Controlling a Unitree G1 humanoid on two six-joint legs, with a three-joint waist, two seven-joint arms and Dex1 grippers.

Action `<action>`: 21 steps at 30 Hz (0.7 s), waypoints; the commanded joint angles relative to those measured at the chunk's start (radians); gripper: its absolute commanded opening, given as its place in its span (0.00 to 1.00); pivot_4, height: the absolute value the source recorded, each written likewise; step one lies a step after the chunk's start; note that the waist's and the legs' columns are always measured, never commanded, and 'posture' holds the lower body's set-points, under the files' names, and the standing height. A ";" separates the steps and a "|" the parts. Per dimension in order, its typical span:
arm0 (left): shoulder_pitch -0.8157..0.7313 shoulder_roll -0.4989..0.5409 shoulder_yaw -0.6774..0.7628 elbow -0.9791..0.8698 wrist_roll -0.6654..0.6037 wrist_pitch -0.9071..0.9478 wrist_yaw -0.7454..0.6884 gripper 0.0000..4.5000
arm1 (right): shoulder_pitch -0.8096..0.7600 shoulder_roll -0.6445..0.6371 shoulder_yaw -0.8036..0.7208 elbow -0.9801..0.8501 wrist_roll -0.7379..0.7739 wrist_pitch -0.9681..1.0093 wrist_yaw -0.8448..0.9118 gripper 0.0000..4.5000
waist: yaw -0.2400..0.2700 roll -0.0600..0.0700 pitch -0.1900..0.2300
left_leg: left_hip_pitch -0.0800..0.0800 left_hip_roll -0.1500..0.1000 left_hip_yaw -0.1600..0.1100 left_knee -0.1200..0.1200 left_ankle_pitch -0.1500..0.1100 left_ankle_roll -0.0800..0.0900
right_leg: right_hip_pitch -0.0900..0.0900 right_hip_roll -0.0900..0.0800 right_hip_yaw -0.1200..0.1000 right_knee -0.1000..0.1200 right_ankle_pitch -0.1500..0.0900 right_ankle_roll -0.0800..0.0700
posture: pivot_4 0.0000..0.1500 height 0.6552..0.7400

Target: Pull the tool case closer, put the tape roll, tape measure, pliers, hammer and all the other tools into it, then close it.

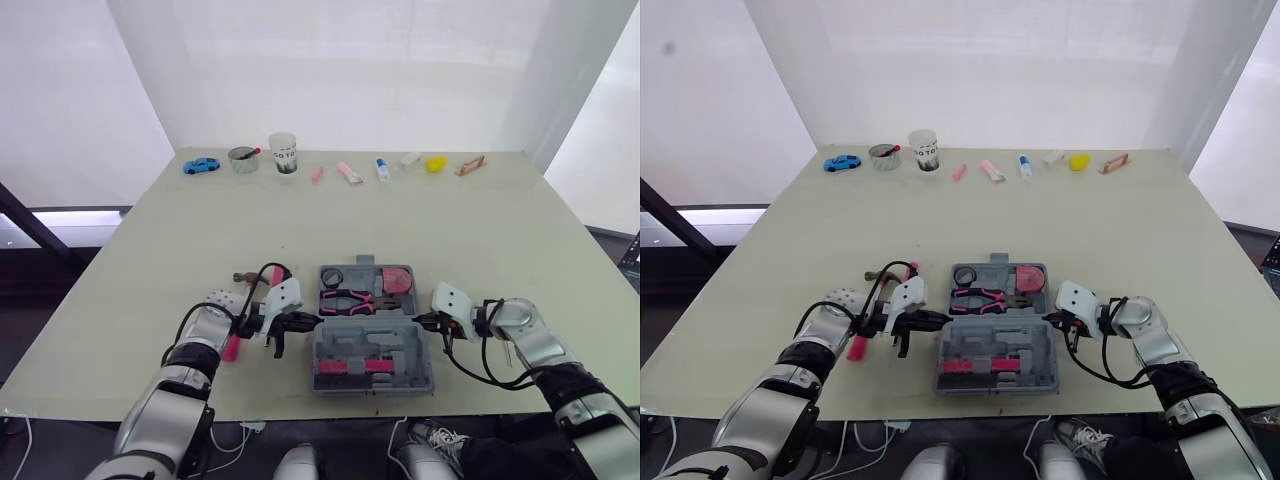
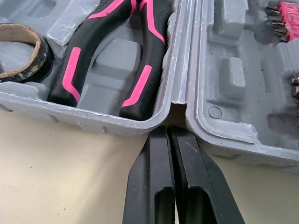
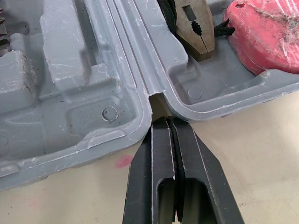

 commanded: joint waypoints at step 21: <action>0.017 0.005 0.009 -0.019 -0.003 -0.007 0.039 0.03 | 0.053 -0.055 -0.034 -0.029 0.017 -0.054 -0.038 0.00 | 0.004 0.000 0.000 | -0.001 0.000 0.000 0.000 0.000 0.000 | 0.000 0.000 0.000 -0.001 0.000 0.000 | 1.00 1.00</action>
